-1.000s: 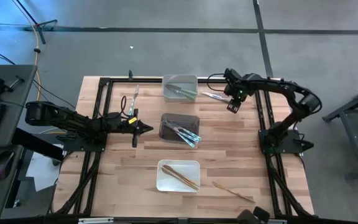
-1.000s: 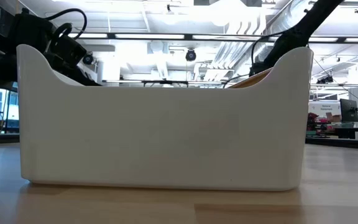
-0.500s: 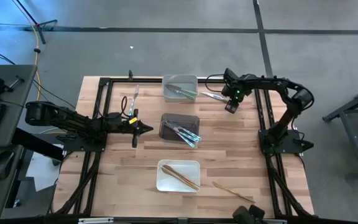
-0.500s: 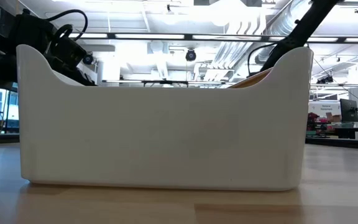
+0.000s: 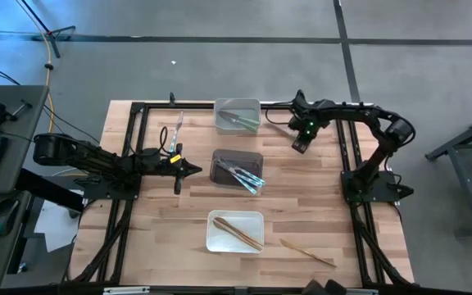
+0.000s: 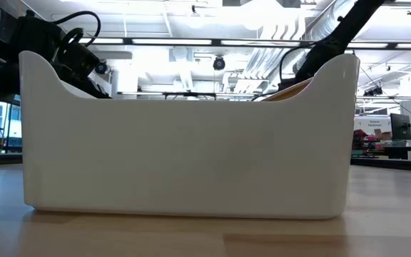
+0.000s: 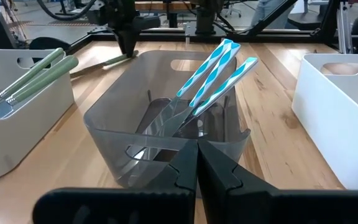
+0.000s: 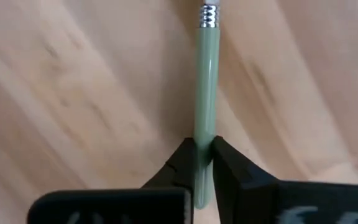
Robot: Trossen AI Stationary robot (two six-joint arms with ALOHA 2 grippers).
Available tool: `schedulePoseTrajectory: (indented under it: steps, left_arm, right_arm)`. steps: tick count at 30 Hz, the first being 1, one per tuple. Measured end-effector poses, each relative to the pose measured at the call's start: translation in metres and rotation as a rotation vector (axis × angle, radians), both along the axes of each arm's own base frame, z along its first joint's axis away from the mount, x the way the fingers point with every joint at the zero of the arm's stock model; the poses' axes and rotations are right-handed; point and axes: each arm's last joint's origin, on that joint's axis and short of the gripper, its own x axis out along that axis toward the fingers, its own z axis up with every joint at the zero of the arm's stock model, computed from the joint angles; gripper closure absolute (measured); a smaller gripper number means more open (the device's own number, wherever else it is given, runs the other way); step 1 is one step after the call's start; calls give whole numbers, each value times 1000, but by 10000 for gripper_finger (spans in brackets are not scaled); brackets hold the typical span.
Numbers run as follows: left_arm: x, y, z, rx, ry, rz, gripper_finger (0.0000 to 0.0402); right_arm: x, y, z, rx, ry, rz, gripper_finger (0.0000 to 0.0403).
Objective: Sort silverware by color (type)
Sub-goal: Put the green table knife into the light gray bin
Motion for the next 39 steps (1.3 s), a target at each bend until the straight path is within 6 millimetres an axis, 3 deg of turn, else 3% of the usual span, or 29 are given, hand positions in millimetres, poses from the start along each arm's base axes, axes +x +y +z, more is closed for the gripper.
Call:
schedulePoseTrajectory:
  steps: [5,21,28,32,35,39]
  left_arm:
    - [0,0,0,0,0,0,401]
    - [0,0,0,0,0,0,401]
    - [0,0,0,0,-3,0,401]
    - [0,0,0,1,-4,0,401]
    - [0,0,0,-6,-2,-1,401]
    - [0,-2,0,-5,3,-9,401]
  right_arm:
    - [3,10,12,17,-62,-8,397]
    - [10,45,80,-122,-246,-22,402]
    - [46,47,133,-228,-438,-6,402]
    - [72,36,157,-219,-494,-67,403]
    - [93,20,164,-193,-468,-98,403]
    - [123,-2,157,-133,-387,-61,403]
